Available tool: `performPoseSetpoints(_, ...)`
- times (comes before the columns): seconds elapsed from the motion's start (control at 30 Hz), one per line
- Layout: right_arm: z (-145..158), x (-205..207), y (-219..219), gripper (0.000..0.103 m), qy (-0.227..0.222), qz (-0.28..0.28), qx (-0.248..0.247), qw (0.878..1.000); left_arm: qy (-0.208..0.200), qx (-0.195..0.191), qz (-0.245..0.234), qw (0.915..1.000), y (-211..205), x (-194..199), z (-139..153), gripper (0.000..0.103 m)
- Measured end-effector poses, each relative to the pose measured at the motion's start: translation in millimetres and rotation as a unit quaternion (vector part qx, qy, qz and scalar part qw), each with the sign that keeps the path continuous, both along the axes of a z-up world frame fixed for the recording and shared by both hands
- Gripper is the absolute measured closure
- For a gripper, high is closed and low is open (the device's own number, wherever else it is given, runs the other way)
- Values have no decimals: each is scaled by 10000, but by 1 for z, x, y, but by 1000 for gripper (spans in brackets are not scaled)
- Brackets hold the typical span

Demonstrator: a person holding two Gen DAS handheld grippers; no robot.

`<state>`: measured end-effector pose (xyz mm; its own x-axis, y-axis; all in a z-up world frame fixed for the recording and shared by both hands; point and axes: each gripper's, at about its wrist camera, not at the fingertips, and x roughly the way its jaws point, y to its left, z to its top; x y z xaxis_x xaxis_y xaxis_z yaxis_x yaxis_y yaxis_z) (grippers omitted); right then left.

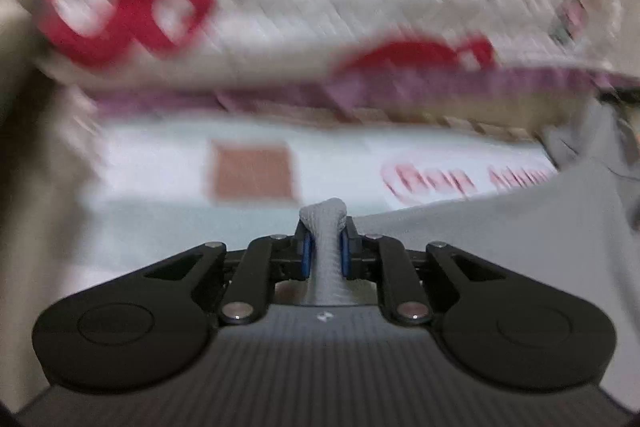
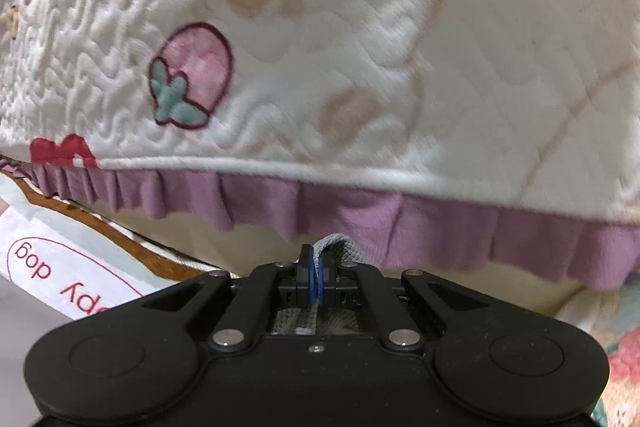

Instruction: Fold clothes

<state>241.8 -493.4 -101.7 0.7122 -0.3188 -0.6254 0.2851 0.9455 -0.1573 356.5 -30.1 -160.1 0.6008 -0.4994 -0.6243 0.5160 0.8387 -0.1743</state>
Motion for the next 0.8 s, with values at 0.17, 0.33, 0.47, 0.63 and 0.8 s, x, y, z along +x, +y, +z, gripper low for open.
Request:
performPoseSetpoints(0.17,-12,-18,3,63,90,-330,-124,9993,397,63,684,9968,15,6,-26,89)
performPoseSetpoints(0.33,-23,-36,6,49,180,-660,-247,9974,257,136,771,9966,17,6,-28,79)
performPoseSetpoints(0.47,-32,-99,-40,47,28,-1548,607,9861,-304,250,774,9962,13,-4,-9,76)
performPoseSetpoints(0.63,-43,-196,-103,47,-442,-2560,2507,9325,-555,-146,-111,9983,-12,-35,19,61)
performPoseSetpoints(0.8,-63,-248,-104,47,-783,-2099,3967,8902,-1,-459,-1596,9861,-94,-70,25,52)
